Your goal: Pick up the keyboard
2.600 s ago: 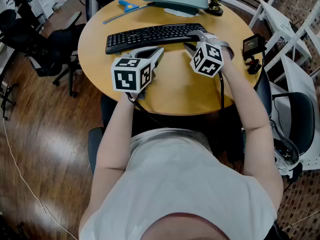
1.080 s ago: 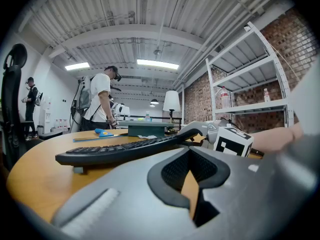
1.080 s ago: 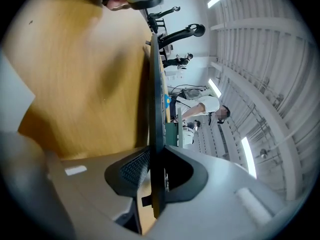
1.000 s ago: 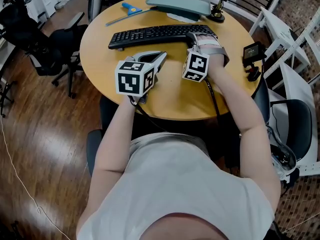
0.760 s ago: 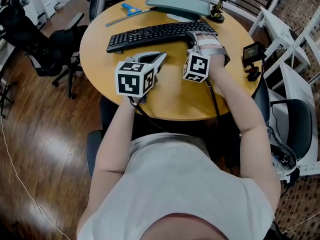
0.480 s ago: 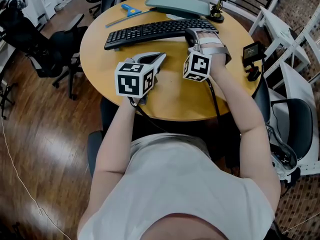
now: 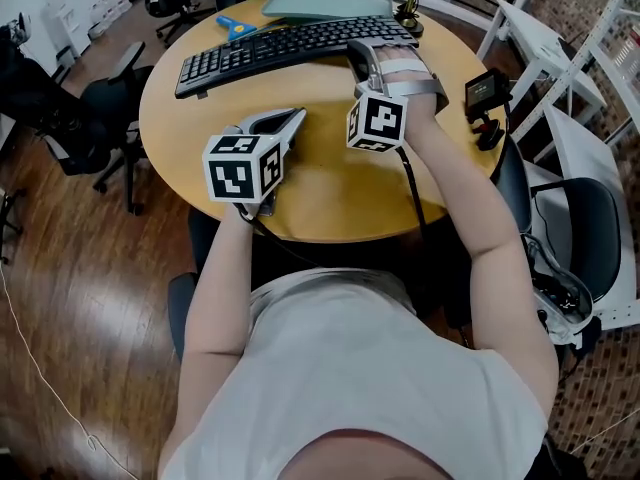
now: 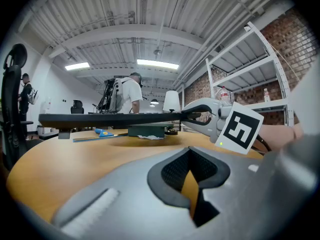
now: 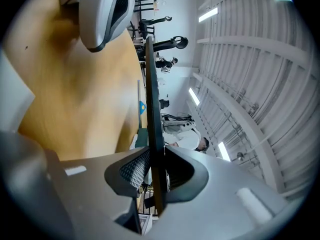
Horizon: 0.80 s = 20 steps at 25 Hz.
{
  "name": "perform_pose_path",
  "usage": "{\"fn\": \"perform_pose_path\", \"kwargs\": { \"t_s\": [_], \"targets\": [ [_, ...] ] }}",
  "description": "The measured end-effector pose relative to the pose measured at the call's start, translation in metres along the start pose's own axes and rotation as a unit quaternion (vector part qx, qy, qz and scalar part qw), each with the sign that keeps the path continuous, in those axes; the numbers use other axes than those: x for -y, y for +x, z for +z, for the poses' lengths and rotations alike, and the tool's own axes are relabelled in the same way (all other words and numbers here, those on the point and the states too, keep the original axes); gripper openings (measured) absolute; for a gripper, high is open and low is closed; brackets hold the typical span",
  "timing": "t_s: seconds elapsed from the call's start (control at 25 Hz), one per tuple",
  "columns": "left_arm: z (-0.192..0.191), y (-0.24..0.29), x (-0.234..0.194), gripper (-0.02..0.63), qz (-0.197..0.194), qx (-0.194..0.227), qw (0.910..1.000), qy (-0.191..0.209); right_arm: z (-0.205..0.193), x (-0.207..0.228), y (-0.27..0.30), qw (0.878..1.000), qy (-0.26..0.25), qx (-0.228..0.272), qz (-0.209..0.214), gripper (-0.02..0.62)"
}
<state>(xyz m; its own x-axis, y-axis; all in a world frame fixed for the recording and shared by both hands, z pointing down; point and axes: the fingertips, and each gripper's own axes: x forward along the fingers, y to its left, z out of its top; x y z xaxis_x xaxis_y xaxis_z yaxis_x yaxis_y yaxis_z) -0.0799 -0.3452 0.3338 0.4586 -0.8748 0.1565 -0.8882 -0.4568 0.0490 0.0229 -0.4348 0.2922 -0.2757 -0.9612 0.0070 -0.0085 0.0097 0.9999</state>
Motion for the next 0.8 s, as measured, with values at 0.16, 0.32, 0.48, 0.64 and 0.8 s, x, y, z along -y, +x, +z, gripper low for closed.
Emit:
{"fn": "perform_pose_path", "kwargs": {
  "t_s": [0.16, 0.32, 0.48, 0.64, 0.8],
  "targets": [
    [0.0, 0.0, 0.001, 0.0, -0.001, 0.0, 1.0, 0.0, 0.003, 0.015, -0.006, 1.0, 0.007, 0.004, -0.014, 0.086],
    [-0.001, 0.001, 0.002, 0.0, -0.001, 0.0, 1.0, 0.001, 0.006, 0.022, -0.009, 1.0, 0.012, 0.01, -0.018, 0.086],
    [-0.001, 0.001, 0.003, 0.0, -0.001, 0.0, 1.0, 0.001, 0.006, 0.026, -0.012, 1.0, 0.015, 0.011, -0.024, 0.086],
    [-0.002, 0.001, 0.003, 0.0, -0.001, -0.001, 1.0, 0.001, 0.005, 0.031, -0.012, 0.999, 0.024, 0.01, -0.024, 0.087],
    [-0.002, 0.001, 0.003, 0.002, -0.001, -0.001, 1.0, 0.002, 0.004, 0.033, -0.012, 0.999, 0.036, 0.011, -0.021, 0.087]
  ]
}}
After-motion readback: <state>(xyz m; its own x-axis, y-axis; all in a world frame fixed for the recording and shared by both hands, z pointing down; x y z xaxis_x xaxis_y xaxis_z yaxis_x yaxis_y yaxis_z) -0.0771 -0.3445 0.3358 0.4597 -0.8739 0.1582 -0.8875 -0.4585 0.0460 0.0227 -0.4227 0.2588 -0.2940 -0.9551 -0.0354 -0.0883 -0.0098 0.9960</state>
